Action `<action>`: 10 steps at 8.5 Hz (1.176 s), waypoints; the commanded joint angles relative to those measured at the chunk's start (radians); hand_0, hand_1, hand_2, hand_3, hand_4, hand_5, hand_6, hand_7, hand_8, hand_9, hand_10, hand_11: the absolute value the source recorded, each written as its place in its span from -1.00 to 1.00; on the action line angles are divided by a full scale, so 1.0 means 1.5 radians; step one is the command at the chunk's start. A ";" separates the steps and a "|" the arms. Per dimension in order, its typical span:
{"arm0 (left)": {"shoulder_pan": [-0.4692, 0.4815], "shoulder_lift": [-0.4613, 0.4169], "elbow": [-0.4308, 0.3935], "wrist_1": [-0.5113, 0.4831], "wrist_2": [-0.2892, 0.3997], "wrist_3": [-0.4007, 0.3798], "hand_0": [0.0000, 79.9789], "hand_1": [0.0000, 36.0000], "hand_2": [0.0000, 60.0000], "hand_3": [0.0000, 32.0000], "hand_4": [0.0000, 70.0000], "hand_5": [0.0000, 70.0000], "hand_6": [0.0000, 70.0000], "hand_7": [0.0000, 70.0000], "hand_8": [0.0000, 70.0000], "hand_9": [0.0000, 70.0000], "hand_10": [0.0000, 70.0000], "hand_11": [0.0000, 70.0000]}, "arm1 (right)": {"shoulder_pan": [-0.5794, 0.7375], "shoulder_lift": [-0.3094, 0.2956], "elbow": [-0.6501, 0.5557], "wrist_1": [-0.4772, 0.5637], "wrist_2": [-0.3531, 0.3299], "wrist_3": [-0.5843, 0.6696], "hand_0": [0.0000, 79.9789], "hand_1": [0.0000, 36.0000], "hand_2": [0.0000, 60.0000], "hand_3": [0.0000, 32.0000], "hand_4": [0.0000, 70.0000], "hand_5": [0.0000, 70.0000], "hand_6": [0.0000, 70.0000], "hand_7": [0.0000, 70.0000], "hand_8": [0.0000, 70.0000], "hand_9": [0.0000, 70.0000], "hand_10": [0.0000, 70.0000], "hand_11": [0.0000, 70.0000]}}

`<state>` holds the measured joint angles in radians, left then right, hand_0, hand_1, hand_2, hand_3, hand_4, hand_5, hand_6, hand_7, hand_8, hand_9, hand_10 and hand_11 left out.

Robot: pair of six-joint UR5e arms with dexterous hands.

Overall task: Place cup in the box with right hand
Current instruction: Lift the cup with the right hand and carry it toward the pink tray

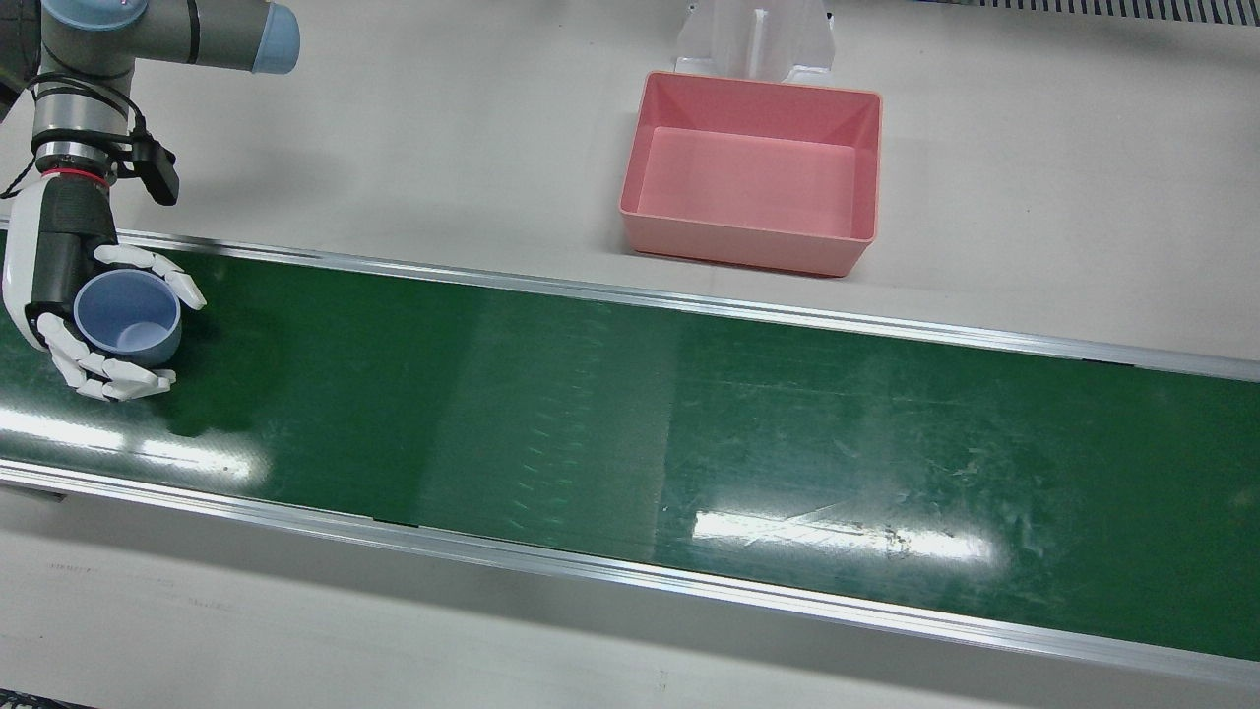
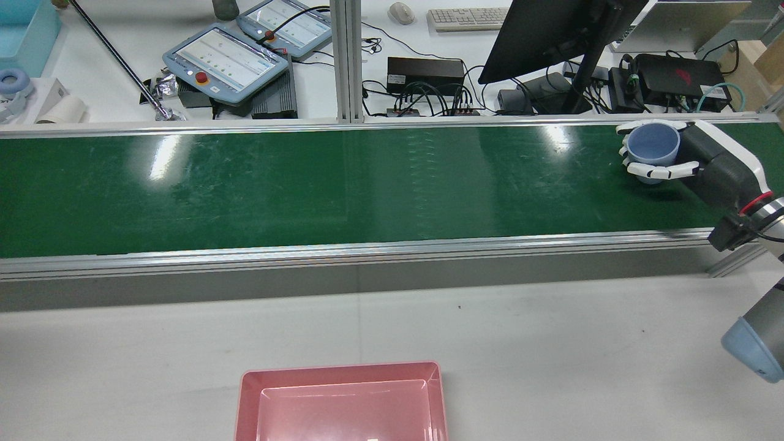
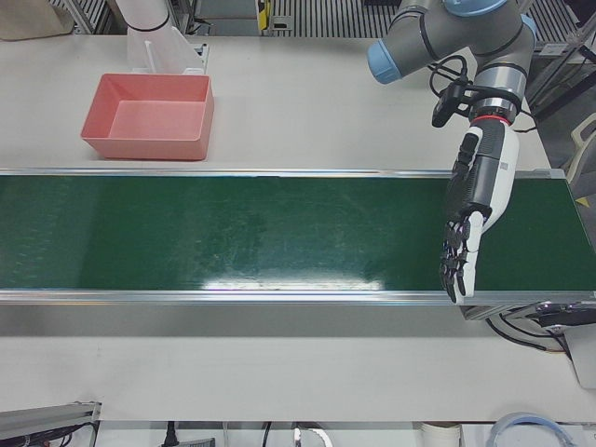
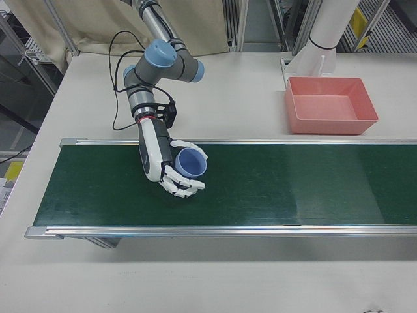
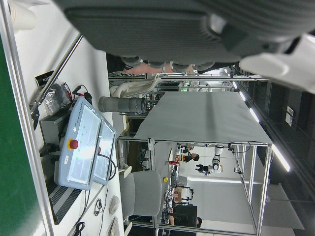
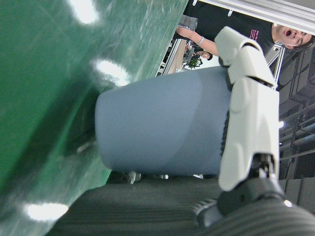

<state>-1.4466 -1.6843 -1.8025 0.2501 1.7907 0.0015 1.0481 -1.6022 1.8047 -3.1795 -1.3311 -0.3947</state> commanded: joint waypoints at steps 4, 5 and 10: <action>0.000 0.000 0.000 0.000 0.000 0.000 -1.00 -1.00 -1.00 -1.00 -1.00 -1.00 -1.00 -1.00 -1.00 -1.00 -1.00 -1.00 | 0.059 -0.018 0.183 -0.011 0.002 0.023 0.52 1.00 1.00 -1.00 -0.45 -0.49 -0.22 1.00 0.09 0.77 -0.31 0.11; 0.000 0.000 0.000 0.000 0.001 0.000 -1.00 -1.00 -1.00 -1.00 -1.00 -1.00 -1.00 -1.00 -1.00 -1.00 -1.00 -1.00 | 0.027 -0.018 0.230 -0.024 0.000 0.023 0.55 1.00 1.00 -1.00 -0.34 -0.50 -0.22 1.00 0.04 0.73 -0.35 0.07; 0.000 0.000 -0.001 0.001 0.001 0.000 -1.00 -1.00 -1.00 -1.00 -1.00 -1.00 -1.00 -1.00 -1.00 -1.00 -1.00 -1.00 | -0.341 0.038 0.403 -0.123 0.048 -0.130 0.46 1.00 1.00 -1.00 -0.45 -0.52 -0.25 1.00 -0.03 0.63 -0.38 0.01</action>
<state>-1.4466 -1.6843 -1.8038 0.2510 1.7911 0.0015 0.8144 -1.6068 2.3588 -3.3345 -1.3178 -0.4765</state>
